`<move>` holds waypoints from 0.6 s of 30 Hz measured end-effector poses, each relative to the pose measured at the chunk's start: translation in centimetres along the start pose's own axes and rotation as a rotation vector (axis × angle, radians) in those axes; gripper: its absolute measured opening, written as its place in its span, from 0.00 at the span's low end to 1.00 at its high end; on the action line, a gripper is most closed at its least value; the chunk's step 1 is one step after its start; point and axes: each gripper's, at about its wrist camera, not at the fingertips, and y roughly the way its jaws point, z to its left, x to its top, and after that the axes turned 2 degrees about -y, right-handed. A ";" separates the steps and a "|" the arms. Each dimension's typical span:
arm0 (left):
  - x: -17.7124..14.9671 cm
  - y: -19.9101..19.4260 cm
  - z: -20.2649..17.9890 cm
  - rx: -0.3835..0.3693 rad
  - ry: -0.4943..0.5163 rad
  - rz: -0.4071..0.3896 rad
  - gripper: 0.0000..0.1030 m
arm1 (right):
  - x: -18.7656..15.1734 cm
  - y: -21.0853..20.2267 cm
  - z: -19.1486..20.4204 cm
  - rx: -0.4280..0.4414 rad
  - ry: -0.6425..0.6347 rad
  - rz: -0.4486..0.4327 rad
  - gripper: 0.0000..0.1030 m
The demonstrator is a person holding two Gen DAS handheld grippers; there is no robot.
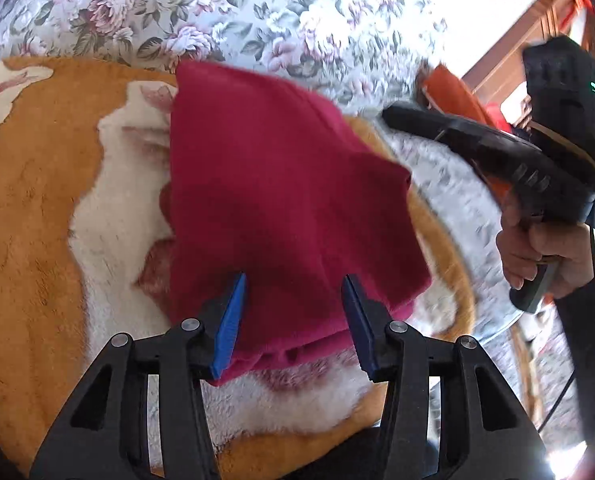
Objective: Fold small clothes
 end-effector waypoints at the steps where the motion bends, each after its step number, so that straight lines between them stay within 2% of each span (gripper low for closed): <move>1: -0.2 0.0 -0.2 0.009 0.012 0.002 0.46 | -0.8 1.2 0.3 0.001 -0.017 0.055 0.24; 4: -0.2 0.1 -0.3 -0.029 0.000 0.032 0.46 | -4.8 5.2 -0.2 -0.030 0.005 0.231 0.25; 5: -0.2 0.2 0.0 -0.032 -0.010 0.041 0.46 | -6.2 5.5 -0.4 -0.047 0.022 0.212 0.26; 6: -0.2 0.1 0.2 -0.040 -0.020 0.043 0.46 | -7.8 4.4 -0.3 -0.052 0.040 0.111 0.27; 9: 0.8 -1.2 -0.2 -0.059 -0.013 0.001 0.46 | -9.8 3.2 -0.6 -0.029 0.145 0.043 0.27; 10: 2.0 -1.8 -0.3 -0.056 -0.008 -0.042 0.46 | -10.0 3.2 -0.5 -0.029 0.155 0.028 0.27; 14: 8.3 -1.5 -0.8 -0.067 -0.003 -0.112 0.46 | -10.1 3.4 0.7 -0.048 0.150 0.009 0.29; 16: 11.9 0.4 -0.8 -0.054 0.005 -0.097 0.46 | -9.7 3.5 0.7 -0.041 0.140 0.020 0.32; 18: 14.8 3.4 -0.3 -0.064 -0.020 -0.017 0.46 | -9.7 3.8 0.9 -0.039 0.127 0.026 0.33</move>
